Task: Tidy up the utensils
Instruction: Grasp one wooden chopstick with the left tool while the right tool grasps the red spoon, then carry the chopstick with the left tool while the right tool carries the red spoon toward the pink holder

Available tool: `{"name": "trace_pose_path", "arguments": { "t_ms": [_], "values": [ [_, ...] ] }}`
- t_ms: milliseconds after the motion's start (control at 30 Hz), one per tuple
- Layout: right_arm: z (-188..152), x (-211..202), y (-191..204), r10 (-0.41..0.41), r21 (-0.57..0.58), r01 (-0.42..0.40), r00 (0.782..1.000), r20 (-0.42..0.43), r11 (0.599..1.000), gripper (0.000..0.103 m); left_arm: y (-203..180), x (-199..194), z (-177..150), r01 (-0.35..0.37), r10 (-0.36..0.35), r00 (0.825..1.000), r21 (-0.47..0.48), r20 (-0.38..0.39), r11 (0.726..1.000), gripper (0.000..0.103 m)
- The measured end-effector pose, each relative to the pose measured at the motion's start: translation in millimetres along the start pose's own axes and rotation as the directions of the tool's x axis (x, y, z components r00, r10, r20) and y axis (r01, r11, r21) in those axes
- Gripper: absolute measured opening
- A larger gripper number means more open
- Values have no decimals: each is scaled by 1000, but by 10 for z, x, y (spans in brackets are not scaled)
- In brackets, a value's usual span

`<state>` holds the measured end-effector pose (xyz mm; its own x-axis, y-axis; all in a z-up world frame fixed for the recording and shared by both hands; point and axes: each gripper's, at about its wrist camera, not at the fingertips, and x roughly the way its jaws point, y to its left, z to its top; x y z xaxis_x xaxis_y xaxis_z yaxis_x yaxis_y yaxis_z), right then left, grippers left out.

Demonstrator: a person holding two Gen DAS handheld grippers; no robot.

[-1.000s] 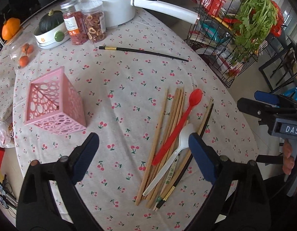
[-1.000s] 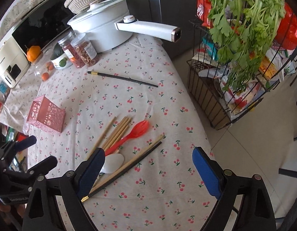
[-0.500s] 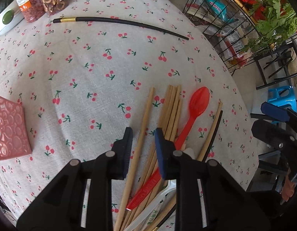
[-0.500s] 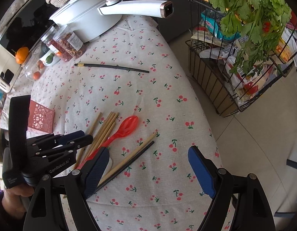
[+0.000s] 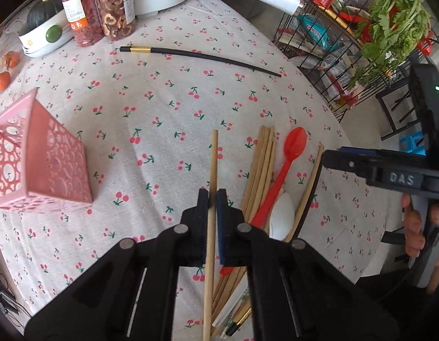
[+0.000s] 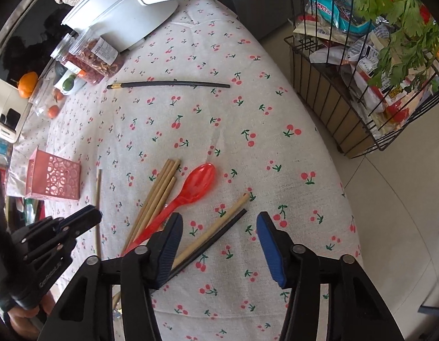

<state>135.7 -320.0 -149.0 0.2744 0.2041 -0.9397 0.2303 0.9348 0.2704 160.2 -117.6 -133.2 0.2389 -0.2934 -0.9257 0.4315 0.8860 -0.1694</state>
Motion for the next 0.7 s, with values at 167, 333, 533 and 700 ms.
{"name": "trace_pose_path", "arguments": {
  "t_ms": [167, 333, 533, 700],
  "values": [
    [58, 97, 54, 89, 55, -88, 996, -9, 995, 32, 108, -467, -205, -1, -1, 998, 30, 67, 1000, 6],
    [133, 193, 152, 62, 79, -62, 998, 2, 995, 30, 221, -748, -384, 6, -8, 993, 15, 119, 1000, 6],
    [253, 354, 59, 37, 131, -38, 999, 8, 991, 29, 466, -935, -625, 12, -4, 978, -38, 211, 999, 6],
    [285, 381, 17, 80, 109, -85, 996, 47, 990, 22, 632, -1004, -692, 27, -12, 976, -65, 220, 998, 6]
  ]
}}
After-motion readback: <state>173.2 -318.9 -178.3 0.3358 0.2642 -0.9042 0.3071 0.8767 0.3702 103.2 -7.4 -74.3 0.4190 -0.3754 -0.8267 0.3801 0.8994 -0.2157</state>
